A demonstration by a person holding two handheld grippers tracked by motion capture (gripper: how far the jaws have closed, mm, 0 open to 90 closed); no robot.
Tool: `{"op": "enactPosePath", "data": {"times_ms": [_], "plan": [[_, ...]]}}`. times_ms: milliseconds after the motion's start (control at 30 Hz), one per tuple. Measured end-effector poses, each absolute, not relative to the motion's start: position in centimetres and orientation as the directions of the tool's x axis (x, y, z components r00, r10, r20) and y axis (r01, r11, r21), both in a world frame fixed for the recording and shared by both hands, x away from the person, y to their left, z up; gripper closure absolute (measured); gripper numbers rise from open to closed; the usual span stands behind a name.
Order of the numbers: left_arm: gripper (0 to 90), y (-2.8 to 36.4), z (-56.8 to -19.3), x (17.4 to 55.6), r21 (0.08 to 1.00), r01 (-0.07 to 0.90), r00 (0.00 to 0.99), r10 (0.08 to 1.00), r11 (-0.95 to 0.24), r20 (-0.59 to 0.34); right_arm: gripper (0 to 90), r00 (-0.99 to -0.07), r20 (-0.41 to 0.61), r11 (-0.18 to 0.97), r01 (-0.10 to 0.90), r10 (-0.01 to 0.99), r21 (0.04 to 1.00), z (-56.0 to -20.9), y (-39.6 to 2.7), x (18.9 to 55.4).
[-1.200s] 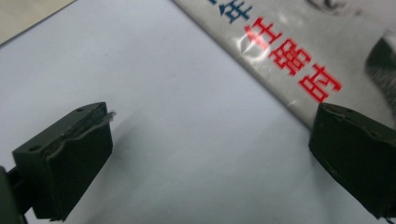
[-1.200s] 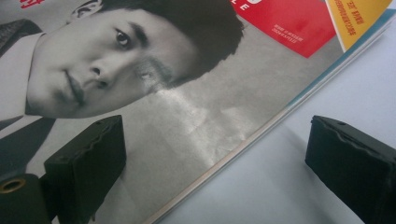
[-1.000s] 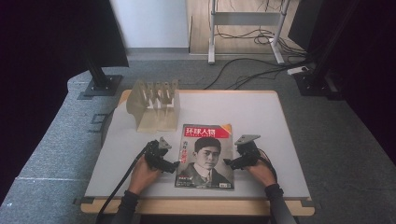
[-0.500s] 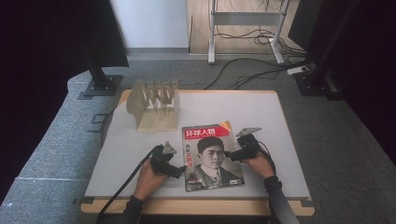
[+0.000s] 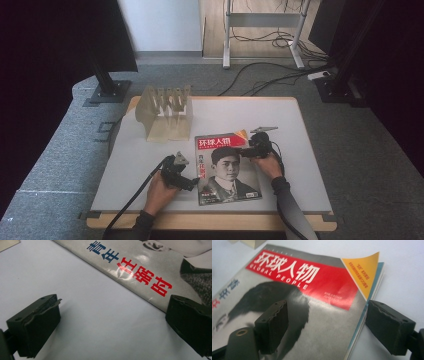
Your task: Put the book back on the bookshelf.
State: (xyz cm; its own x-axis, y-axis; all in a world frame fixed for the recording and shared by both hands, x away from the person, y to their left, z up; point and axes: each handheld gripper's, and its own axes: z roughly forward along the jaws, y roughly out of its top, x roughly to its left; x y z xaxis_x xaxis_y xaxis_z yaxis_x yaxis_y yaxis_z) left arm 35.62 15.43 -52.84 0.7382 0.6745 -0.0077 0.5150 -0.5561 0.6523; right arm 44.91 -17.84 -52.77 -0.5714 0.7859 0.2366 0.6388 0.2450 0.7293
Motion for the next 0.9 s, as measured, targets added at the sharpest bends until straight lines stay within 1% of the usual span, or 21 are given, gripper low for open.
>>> {"op": "enactPosePath", "data": {"times_ms": [133,200,400,567,633,667,700,733,767,800,833,900], "plan": [[0.0,15.4,-52.8,35.6,0.652,0.518,0.735,0.678,-0.554,-0.009,21.1,-0.557,0.259,0.221,0.651,0.789,0.726,-52.8,-18.1,44.7],[0.0,15.4,-52.8,35.6,0.652,0.519,0.735,0.679,-0.553,-0.009,22.0,-0.534,0.299,0.183,0.673,0.791,0.716,-52.7,-18.3,44.6],[0.0,15.4,-52.8,35.6,0.652,0.52,0.733,0.68,-0.552,-0.009,22.5,-0.517,0.32,0.168,0.692,0.794,0.702,-52.6,-18.3,44.0],[0.0,15.4,-52.8,35.6,0.652,0.521,0.733,0.68,-0.552,-0.01,24.6,-0.505,0.366,0.138,0.712,0.781,0.688,-52.5,-18.8,43.5],[0.0,15.4,-52.8,35.6,0.652,0.521,0.733,0.68,-0.552,-0.01,27.7,-0.507,0.386,0.133,0.721,0.771,0.68,-52.5,-19.0,43.3],[0.0,15.4,-52.8,35.7,0.652,0.521,0.733,0.68,-0.552,-0.01,33.0,-0.515,0.414,0.129,0.728,0.75,0.673,-52.5,-19.1,43.2],[0.0,15.4,-52.8,35.6,0.652,0.521,0.733,0.68,-0.552,-0.01,33.7,-0.525,0.457,0.123,0.742,0.718,0.659,-52.7,-19.0,43.1],[0.0,15.4,-52.8,35.6,0.651,0.521,0.733,0.68,-0.552,-0.01,35.5,-0.528,0.458,0.123,0.74,0.715,0.661,-52.7,-18.9,43.0],[0.0,15.4,-52.8,35.6,0.652,0.521,0.733,0.68,-0.552,-0.009,36.4,-0.53,0.423,0.138,0.728,0.735,0.671,-52.6,-18.7,42.8],[0.0,15.4,-52.8,35.6,0.652,0.52,0.733,0.68,-0.552,-0.009,35.3,-0.548,0.358,0.192,0.709,0.756,0.679,-52.3,-18.1,42.7],[0.0,15.4,-52.8,35.6,0.652,0.52,0.733,0.68,-0.552,-0.009,35.3,-0.548,0.358,0.192,0.709,0.756,0.679,-52.3,-18.1,42.7],[0.0,15.4,-52.8,35.6,0.652,0.52,0.733,0.68,-0.552,-0.009,36.9,-0.555,0.322,0.219,0.699,0.767,0.681,-52.2,-17.8,43.0]]}}
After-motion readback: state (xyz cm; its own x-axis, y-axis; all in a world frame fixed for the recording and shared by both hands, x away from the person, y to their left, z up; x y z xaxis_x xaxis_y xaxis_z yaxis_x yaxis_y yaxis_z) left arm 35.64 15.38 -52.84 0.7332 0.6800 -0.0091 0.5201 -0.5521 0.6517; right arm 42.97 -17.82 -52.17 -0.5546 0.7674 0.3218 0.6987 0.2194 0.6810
